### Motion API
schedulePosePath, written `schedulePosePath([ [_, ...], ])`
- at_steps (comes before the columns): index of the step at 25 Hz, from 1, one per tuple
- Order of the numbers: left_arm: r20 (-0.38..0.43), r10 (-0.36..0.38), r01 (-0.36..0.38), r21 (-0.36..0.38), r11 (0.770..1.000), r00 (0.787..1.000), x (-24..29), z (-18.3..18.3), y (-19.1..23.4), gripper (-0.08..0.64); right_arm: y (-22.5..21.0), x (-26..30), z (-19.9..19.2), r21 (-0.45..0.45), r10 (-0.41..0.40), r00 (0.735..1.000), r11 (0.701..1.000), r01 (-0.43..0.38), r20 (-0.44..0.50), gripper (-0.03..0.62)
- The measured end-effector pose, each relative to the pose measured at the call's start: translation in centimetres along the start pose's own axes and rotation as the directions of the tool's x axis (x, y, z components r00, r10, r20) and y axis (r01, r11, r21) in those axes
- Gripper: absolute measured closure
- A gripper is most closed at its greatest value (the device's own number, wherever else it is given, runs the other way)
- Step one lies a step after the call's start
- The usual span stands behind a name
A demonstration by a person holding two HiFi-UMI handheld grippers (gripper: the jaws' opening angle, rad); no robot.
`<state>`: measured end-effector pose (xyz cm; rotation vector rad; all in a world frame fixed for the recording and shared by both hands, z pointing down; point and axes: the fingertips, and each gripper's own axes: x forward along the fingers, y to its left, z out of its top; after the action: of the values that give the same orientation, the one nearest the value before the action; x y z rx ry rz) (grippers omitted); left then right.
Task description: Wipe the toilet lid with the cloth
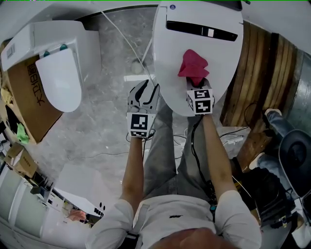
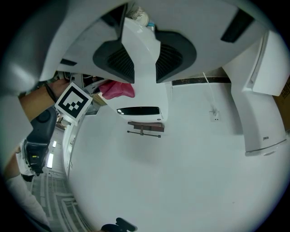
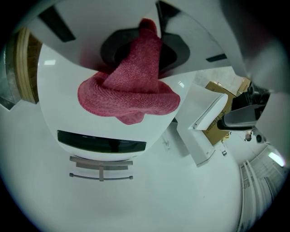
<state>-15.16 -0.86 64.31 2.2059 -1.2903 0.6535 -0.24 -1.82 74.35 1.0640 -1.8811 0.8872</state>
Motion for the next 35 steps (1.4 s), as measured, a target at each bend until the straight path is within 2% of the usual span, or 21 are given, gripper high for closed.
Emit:
schedulePosePath([
  [11,-0.032,0.012,-0.012,-0.01,1.0,0.999,-1.4,-1.7,1.5,0.403,6.2,2.0,0.9,-0.073,0.097,0.995,0.993,-0.098,-0.019,0.528],
  [19,-0.061,0.021,-0.02,0.014,1.0,0.998,-1.2,-2.3,1.1,0.403,9.3,2.5,0.6,-0.149,0.198,0.98,0.968,-0.2,-0.032,0.528],
  [27,-0.106,0.019,-0.014,0.045,0.999,0.994,-1.0,-2.9,-1.0,0.403,10.7,1.8,-2.0,-0.185,0.299,0.95,0.932,-0.311,-0.089,0.528],
  [35,-0.122,-0.011,0.019,0.066,0.998,0.992,-0.9,-3.4,-5.8,0.403,8.7,-0.3,-5.7,-0.198,0.321,0.94,0.92,-0.339,-0.116,0.528],
])
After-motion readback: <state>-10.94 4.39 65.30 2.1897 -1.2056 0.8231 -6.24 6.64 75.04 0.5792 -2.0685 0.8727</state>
